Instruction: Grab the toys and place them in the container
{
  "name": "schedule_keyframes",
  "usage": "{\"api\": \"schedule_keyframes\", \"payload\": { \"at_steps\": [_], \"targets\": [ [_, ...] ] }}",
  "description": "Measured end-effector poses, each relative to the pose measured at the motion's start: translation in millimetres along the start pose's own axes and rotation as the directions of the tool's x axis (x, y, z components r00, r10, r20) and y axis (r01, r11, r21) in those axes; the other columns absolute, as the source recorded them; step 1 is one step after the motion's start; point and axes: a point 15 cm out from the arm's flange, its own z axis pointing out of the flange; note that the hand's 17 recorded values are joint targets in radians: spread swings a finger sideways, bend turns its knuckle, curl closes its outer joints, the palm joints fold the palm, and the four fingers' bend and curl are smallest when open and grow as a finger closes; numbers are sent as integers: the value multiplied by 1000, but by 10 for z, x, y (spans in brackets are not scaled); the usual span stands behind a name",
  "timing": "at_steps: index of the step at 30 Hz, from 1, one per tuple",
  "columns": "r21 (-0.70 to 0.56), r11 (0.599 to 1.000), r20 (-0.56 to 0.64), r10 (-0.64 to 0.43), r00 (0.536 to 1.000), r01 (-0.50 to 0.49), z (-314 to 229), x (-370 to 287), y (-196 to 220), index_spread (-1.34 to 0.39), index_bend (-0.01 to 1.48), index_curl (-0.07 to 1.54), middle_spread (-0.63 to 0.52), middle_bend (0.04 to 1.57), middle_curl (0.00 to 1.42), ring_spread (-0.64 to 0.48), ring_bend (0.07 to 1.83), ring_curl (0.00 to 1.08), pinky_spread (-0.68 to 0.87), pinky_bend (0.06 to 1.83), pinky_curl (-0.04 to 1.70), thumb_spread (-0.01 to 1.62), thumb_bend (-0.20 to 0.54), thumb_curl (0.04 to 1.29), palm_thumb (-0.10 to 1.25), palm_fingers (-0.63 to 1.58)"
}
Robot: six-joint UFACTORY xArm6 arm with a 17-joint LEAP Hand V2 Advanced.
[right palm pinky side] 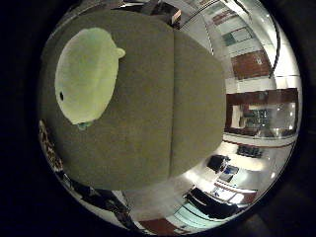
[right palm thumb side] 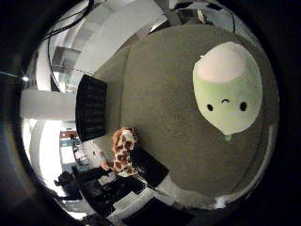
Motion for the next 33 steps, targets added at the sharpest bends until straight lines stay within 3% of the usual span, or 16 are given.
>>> {"api": "schedule_keyframes", "payload": {
  "at_steps": [5,13,21,24,26,29,30,33],
  "targets": [
    [9,1000,-7,7,1000,-7,201,-79,6,-391,183,328,87,193,294,210,261,244,452,620,13,1083,-20,269,336,223],
    [32,998,-25,49,998,-48,394,-100,14,-338,180,325,143,193,297,238,302,248,483,627,-3,1063,-16,298,489,311],
    [49,997,-38,60,997,-58,430,-88,-11,-280,181,320,107,198,302,251,434,246,519,707,-8,1054,-23,307,562,539],
    [44,997,-35,61,998,-60,464,-112,8,-290,178,313,52,241,310,198,554,253,500,787,-13,1052,-24,307,561,758],
    [43,997,-35,61,998,-60,464,-112,8,-320,209,322,-31,315,327,88,662,265,387,830,-16,1048,-23,309,565,990],
    [41,997,-34,62,997,-61,481,-112,22,-348,358,399,-134,569,418,-144,840,338,-3,948,5,1048,-18,316,595,1341],
    [42,997,-35,63,997,-61,475,-102,23,-353,481,449,-162,687,461,-181,894,365,-161,1024,42,1049,-15,321,615,1428],
    [46,997,-37,61,997,-59,450,-88,9,-317,774,561,-177,904,539,-200,1062,438,-300,1179,157,1043,-6,352,711,1474]
  ]
}}
